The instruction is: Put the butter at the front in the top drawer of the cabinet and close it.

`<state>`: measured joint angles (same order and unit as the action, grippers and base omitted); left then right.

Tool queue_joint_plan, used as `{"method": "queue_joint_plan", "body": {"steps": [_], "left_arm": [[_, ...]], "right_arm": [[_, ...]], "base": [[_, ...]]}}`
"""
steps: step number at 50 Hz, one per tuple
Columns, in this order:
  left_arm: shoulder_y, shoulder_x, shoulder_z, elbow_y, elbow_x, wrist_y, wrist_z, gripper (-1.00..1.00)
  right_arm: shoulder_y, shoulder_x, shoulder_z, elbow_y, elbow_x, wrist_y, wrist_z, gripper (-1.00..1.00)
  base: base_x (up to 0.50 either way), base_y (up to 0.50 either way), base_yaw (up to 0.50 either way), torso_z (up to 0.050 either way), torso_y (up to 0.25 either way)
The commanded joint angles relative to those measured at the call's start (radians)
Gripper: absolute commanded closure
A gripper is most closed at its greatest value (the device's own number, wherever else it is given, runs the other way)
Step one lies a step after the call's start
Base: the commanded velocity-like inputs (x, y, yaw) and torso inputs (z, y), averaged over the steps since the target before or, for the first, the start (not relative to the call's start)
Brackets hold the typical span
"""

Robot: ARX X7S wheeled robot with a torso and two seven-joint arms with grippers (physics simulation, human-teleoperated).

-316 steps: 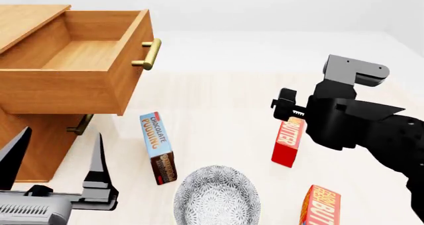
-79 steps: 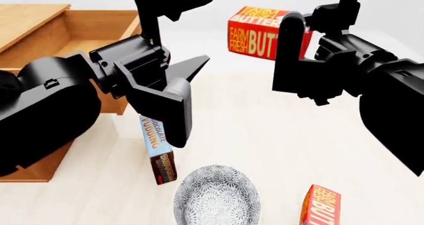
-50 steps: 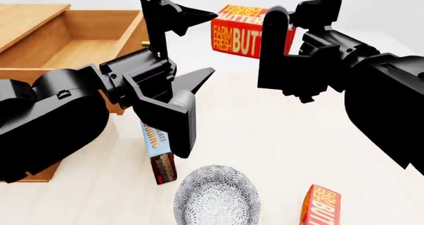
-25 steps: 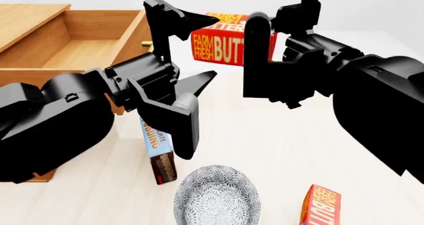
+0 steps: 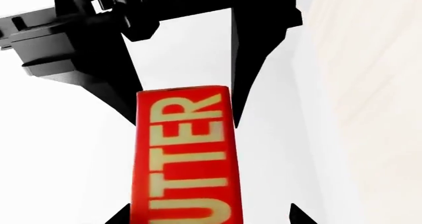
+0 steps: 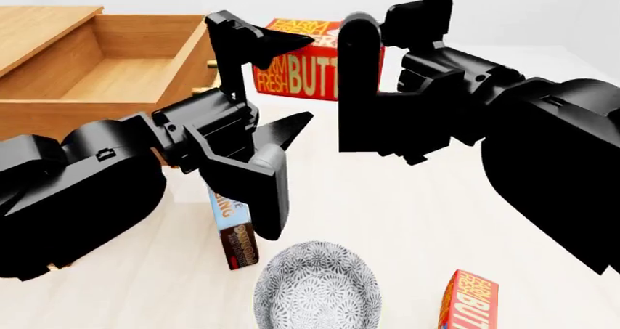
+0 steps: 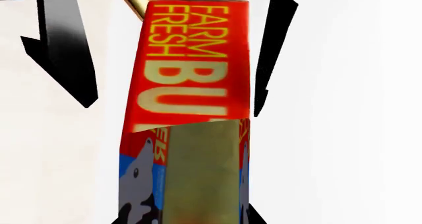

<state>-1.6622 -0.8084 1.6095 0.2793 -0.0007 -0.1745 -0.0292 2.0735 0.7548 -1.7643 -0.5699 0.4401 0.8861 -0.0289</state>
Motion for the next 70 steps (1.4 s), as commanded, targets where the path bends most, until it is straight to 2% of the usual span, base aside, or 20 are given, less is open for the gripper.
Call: {"method": "queue_joint_plan", "body": {"steps": [1, 12, 13, 20, 28, 29, 33, 42, 45, 51, 57, 62, 66, 70], "left_arm": [[0.011, -0.027, 0.003, 0.019, -0.010, -0.034, 0.005, -1.00], [0.018, -0.022, -0.005, 0.015, -0.003, -0.056, -0.013, -1.00], [0.020, -0.023, -0.008, 0.016, -0.009, -0.051, -0.016, 1.00], [0.012, -0.029, -0.020, 0.041, -0.018, -0.054, -0.013, 1.00], [-0.003, -0.032, -0.029, 0.124, -0.019, -0.157, -0.004, 1.00], [-0.005, -0.031, -0.033, 0.136, -0.020, -0.179, -0.006, 1.00], [-0.013, -0.031, -0.058, 0.175, -0.061, -0.249, -0.001, 1.00], [-0.024, -0.054, -0.126, 0.217, -0.223, -0.361, 0.040, 1.00], [-0.022, -0.044, -0.204, 0.245, -0.349, -0.445, 0.006, 1.00], [-0.003, -0.014, -0.412, 0.283, -0.711, -0.648, -0.119, 1.00], [-0.009, 0.051, -0.604, 0.206, -1.073, -0.835, -0.334, 1.00], [-0.051, 0.149, -0.732, 0.003, -1.412, -0.987, -0.626, 1.00], [-0.077, 0.199, -0.781, -0.161, -1.529, -0.999, -0.741, 1.00], [-0.141, 0.255, -0.794, -0.337, -1.605, -1.032, -0.788, 1.00]], "right_arm": [[0.049, -0.001, 0.079, -0.064, -0.081, 0.031, 0.020, 1.00], [0.048, -0.011, 0.125, -0.164, -0.024, 0.079, 0.021, 1.00], [0.048, -0.010, 0.130, -0.168, -0.021, 0.082, 0.022, 1.00], [0.036, -0.001, 0.148, -0.180, -0.006, 0.106, 0.038, 1.00], [-0.014, 0.014, 0.172, -0.182, -0.001, 0.139, 0.108, 1.00], [-0.023, 0.015, 0.174, -0.182, -0.003, 0.150, 0.124, -1.00], [-0.088, 0.051, 0.227, -0.202, 0.033, 0.235, 0.224, -1.00], [-0.340, 0.173, 0.483, -0.299, 0.219, 0.397, 0.531, -1.00], [-0.398, 0.208, 0.545, -0.323, 0.274, 0.414, 0.596, -1.00], [-0.503, 0.284, 0.706, -0.350, 0.416, 0.379, 0.725, -1.00], [-0.630, 0.344, 0.866, -0.292, 0.575, 0.187, 0.859, -1.00], [-0.754, 0.346, 1.009, -0.202, 0.771, -0.078, 0.968, -1.00], [-0.820, 0.325, 1.072, -0.155, 0.856, -0.221, 1.010, -1.00], [-0.892, 0.315, 1.124, -0.118, 0.900, -0.354, 1.028, -1.00]], "base": [[0.00, 0.00, 0.00, 0.000, 0.000], [0.00, 0.00, 0.00, 0.000, 0.002], [0.00, 0.00, 0.00, 0.000, 0.000], [0.00, 0.00, 0.00, 0.001, 0.000], [0.00, 0.00, 0.00, 0.000, 0.001], [0.00, 0.00, 0.00, 0.000, 0.000], [0.00, 0.00, 0.00, 0.000, 0.000], [0.00, 0.00, 0.00, 0.001, 0.001], [0.00, 0.00, 0.00, 0.000, 0.000], [0.00, 0.00, 0.00, 0.000, 0.002], [0.00, 0.00, 0.00, 0.000, 0.002], [0.00, 0.00, 0.00, 0.002, 0.000], [0.00, 0.00, 0.00, 0.000, 0.003], [0.00, 0.00, 0.00, 0.000, 0.002]]}}
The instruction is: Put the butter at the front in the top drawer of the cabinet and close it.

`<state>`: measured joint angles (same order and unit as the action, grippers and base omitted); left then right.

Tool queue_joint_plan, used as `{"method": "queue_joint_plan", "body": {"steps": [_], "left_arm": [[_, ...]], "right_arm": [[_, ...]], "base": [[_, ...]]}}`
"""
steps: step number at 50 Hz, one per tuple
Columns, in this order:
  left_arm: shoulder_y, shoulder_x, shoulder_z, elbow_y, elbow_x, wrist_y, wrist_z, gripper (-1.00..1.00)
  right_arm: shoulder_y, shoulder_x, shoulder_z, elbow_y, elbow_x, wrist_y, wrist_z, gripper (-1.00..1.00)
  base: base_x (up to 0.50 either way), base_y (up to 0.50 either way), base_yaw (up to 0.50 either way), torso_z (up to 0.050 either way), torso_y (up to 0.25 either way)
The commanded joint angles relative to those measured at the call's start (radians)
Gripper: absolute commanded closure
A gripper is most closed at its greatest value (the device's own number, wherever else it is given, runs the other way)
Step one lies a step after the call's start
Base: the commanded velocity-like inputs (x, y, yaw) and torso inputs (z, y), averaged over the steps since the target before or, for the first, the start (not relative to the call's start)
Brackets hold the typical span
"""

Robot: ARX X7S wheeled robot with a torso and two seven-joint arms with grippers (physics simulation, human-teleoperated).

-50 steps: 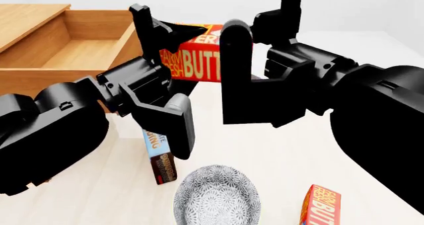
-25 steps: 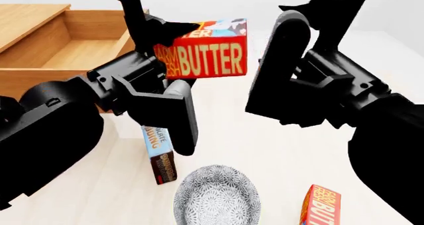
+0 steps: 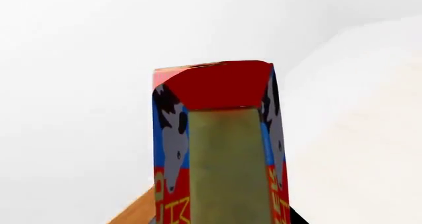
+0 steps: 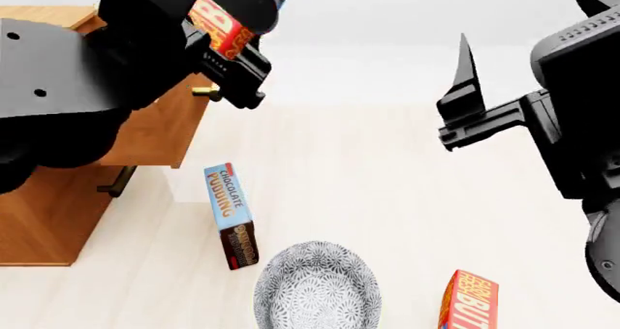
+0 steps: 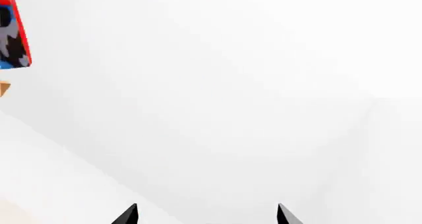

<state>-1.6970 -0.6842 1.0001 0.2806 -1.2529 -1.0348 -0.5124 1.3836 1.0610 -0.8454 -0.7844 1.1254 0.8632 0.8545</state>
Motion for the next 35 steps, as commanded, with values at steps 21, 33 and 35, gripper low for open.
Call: {"method": "queue_joint_plan", "body": {"steps": [21, 33, 35], "left_arm": [[-0.597, 0.567, 0.026, -1.589, 0.184, -0.300, 0.394, 1.00], [-0.503, 0.640, -0.478, -1.589, 1.245, -0.519, 0.907, 1.00], [-0.495, 0.630, -0.550, -1.589, 1.251, -0.527, 0.843, 1.00]], "right_arm": [[-0.362, -0.005, 0.275, 0.056, 0.190, -0.562, 0.078, -1.00], [-0.436, 0.008, 0.269, 0.030, 0.155, -0.602, 0.075, -1.00], [-0.445, 0.009, 0.269, 0.030, 0.153, -0.608, 0.076, -1.00]], "base": [[0.00, 0.00, 0.00, 0.000, 0.001], [0.00, 0.00, 0.00, 0.000, 0.001], [0.00, 0.00, 0.00, 0.005, 0.000]]}}
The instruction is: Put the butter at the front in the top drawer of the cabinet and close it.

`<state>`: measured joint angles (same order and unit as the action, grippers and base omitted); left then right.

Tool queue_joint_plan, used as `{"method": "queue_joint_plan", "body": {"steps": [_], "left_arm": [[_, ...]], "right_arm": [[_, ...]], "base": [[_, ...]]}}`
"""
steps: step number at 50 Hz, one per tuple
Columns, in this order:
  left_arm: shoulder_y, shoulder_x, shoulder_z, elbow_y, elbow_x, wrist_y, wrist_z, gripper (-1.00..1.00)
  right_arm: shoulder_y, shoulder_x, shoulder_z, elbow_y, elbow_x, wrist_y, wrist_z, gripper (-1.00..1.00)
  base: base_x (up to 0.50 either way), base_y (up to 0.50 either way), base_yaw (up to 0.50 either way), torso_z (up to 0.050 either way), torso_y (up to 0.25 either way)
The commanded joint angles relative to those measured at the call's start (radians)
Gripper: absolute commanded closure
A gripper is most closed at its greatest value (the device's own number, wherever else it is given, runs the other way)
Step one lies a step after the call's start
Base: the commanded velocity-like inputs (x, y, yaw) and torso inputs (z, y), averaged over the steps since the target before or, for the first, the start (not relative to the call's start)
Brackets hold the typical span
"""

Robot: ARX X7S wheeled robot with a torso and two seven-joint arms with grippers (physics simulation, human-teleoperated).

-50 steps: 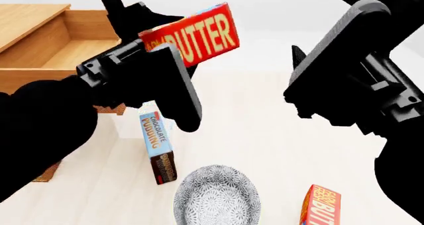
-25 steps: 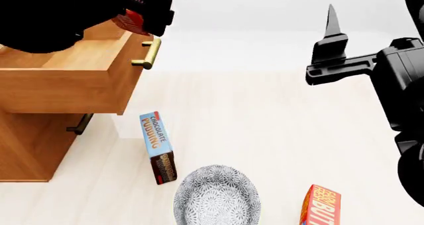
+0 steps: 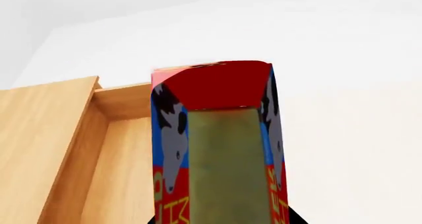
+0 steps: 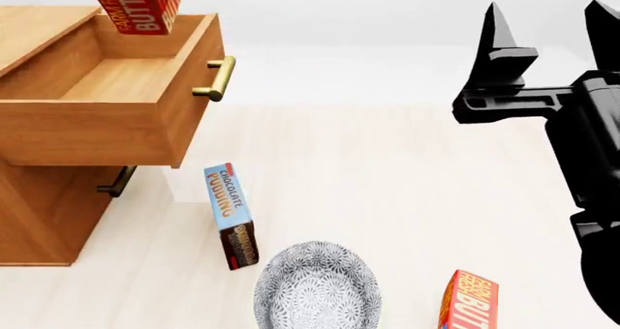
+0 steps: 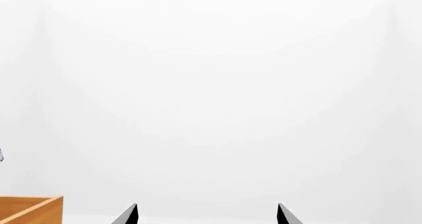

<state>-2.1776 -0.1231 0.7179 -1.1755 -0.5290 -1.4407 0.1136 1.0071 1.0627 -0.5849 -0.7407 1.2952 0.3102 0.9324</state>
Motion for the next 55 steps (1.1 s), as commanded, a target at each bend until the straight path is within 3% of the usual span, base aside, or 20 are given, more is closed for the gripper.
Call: {"method": "queue_joint_plan", "body": {"steps": [1, 3, 9, 17, 23, 31, 44, 55], "left_arm": [[-0.011, 0.066, -0.289, -0.133, 0.528, -0.122, 0.197, 1.00], [-0.001, 0.058, -0.325, -0.133, 0.530, -0.125, 0.156, 1.00], [0.030, 0.033, -0.553, -0.133, 0.527, -0.042, -0.109, 1.00], [0.055, 0.015, -0.732, -0.133, 0.525, 0.064, -0.312, 1.00], [0.084, 0.015, -0.802, -0.133, 0.526, 0.150, -0.417, 1.00], [0.113, 0.025, -0.782, -0.133, 0.535, 0.237, -0.503, 1.00], [0.137, 0.005, -0.660, -0.133, 0.533, 0.244, -0.468, 1.00], [0.210, 0.014, -0.725, -0.133, 0.522, 0.361, -0.482, 1.00]], "right_arm": [[-0.070, 0.008, 0.009, -0.016, -0.016, -0.056, -0.001, -1.00], [-0.076, 0.013, 0.010, -0.020, -0.017, -0.059, -0.001, -1.00], [-0.105, 0.001, 0.001, -0.012, -0.047, -0.077, -0.020, -1.00], [-0.124, -0.007, -0.002, -0.017, -0.061, -0.091, -0.027, -1.00], [-0.138, -0.012, -0.004, -0.020, -0.069, -0.102, -0.031, -1.00], [-0.165, -0.005, -0.001, -0.026, -0.078, -0.121, -0.030, -1.00], [-0.174, -0.008, -0.005, -0.039, -0.077, -0.121, -0.023, -1.00], [-0.170, -0.021, -0.010, -0.039, -0.075, -0.113, -0.018, -1.00]], "base": [[0.00, 0.00, 0.00, 0.000, 0.000], [0.00, 0.00, 0.00, 0.000, 0.005], [0.00, 0.00, 0.00, 0.000, 0.000], [0.00, 0.00, 0.00, 0.000, 0.001], [0.00, 0.00, 0.00, 0.002, 0.002], [0.00, 0.00, 0.00, 0.000, 0.001], [0.00, 0.00, 0.00, 0.001, 0.001], [0.00, 0.00, 0.00, 0.000, 0.002]]}}
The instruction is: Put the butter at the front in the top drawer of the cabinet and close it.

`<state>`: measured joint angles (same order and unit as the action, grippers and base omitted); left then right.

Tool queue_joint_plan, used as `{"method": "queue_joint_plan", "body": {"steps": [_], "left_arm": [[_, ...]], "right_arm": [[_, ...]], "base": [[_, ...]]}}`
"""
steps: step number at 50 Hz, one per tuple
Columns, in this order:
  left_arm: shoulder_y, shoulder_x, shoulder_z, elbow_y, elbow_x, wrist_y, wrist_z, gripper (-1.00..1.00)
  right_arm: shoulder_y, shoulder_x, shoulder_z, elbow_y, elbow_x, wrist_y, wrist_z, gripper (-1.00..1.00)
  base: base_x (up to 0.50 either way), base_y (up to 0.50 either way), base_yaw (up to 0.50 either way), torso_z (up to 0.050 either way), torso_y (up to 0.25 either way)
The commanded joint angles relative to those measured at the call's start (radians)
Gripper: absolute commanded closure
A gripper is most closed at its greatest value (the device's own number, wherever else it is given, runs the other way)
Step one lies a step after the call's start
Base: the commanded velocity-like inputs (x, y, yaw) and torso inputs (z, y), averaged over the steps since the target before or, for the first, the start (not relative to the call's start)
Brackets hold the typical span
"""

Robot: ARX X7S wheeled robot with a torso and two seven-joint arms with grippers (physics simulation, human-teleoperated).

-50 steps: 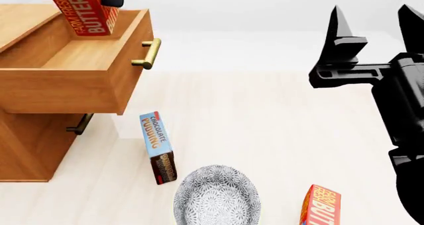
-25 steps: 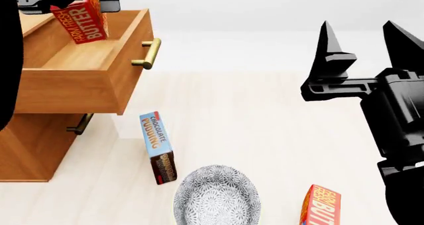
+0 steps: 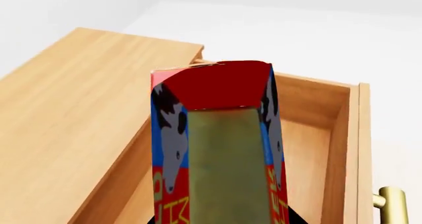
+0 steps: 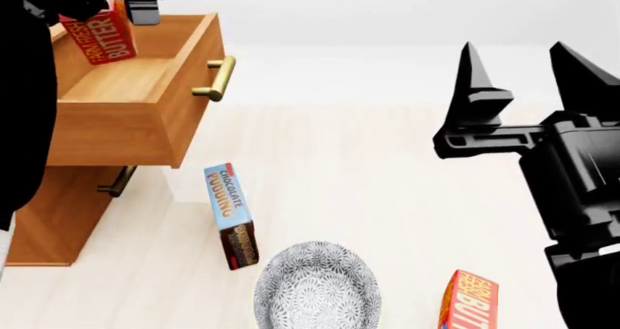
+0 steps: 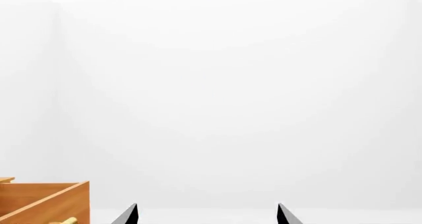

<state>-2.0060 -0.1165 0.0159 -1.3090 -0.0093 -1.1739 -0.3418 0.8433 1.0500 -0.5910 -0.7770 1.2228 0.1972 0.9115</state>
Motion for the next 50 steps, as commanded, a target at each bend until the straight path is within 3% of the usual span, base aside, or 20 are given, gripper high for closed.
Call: {"method": "queue_joint_plan", "body": {"steps": [1, 18, 28, 50], "left_arm": [[0.047, 0.011, -0.029, 0.000, 0.002, 0.103, -0.026, 1.00], [0.091, 0.014, -0.014, 0.000, 0.012, 0.095, 0.002, 1.00], [0.096, -0.001, -0.009, 0.000, 0.011, 0.110, -0.058, 1.00], [0.099, -0.004, 0.039, 0.000, 0.010, 0.061, -0.010, 1.00]], "right_arm": [[-0.008, -0.008, -0.004, -0.003, -0.002, -0.001, 0.004, -1.00], [-0.045, 0.004, -0.001, -0.018, -0.012, -0.022, 0.014, -1.00], [-0.054, 0.004, -0.003, -0.022, -0.015, -0.023, 0.016, -1.00], [-0.061, 0.001, -0.001, -0.037, -0.013, -0.025, 0.030, -1.00]], "base": [[0.00, 0.00, 0.00, 0.000, 0.000], [0.00, 0.00, 0.00, 0.001, 0.001], [0.00, 0.00, 0.00, 0.001, 0.001], [0.00, 0.00, 0.00, 0.000, 0.001]]}}
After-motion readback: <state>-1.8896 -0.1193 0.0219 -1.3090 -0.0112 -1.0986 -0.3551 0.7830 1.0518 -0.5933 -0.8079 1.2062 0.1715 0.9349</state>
